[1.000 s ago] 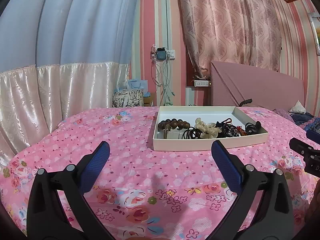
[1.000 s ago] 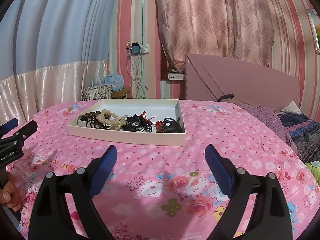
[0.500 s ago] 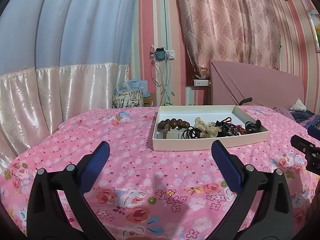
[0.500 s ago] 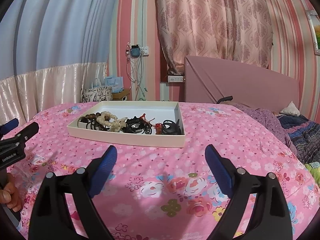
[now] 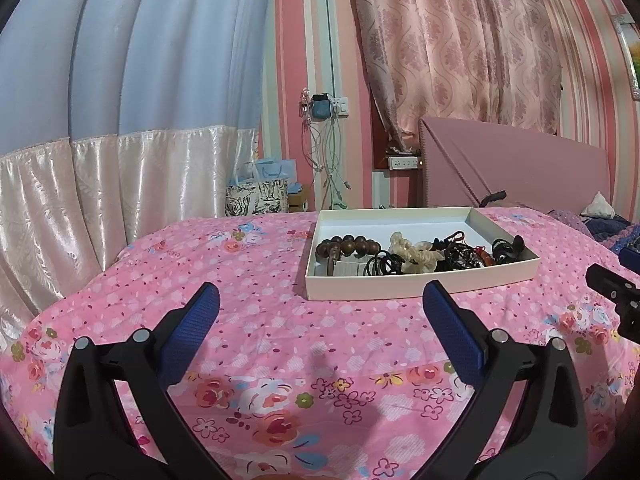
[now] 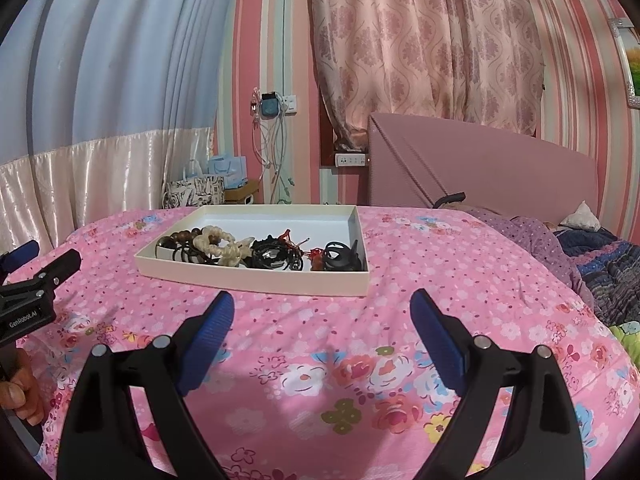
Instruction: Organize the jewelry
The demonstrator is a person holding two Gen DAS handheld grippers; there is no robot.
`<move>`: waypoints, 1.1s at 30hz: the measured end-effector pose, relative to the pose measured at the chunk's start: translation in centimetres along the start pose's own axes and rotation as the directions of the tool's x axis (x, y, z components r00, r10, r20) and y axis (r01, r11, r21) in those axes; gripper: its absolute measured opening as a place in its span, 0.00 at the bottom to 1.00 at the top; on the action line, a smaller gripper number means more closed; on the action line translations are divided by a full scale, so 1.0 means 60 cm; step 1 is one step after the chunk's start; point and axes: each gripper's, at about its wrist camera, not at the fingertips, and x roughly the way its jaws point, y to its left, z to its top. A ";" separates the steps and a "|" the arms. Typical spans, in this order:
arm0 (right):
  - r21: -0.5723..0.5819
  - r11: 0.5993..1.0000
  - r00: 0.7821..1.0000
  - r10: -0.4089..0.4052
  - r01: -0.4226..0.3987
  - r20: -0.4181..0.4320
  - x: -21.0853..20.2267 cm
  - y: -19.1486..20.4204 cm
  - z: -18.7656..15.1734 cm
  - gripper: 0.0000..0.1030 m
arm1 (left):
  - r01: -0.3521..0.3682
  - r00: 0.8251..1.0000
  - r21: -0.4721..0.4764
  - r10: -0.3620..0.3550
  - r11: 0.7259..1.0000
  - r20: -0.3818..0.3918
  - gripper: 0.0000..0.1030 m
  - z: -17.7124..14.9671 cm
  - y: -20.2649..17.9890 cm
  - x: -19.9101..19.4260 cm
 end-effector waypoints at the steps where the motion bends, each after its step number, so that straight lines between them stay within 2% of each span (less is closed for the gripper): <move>1: -0.001 1.000 1.000 0.000 0.000 0.000 0.001 0.000 0.000 0.87 | 0.000 1.000 0.001 0.000 1.000 0.000 0.97 0.000 0.000 0.000; 33: -0.008 1.000 1.000 -0.002 0.002 -0.014 0.007 0.002 0.001 0.88 | 0.002 1.000 -0.014 -0.002 1.000 0.004 0.97 0.001 0.001 -0.004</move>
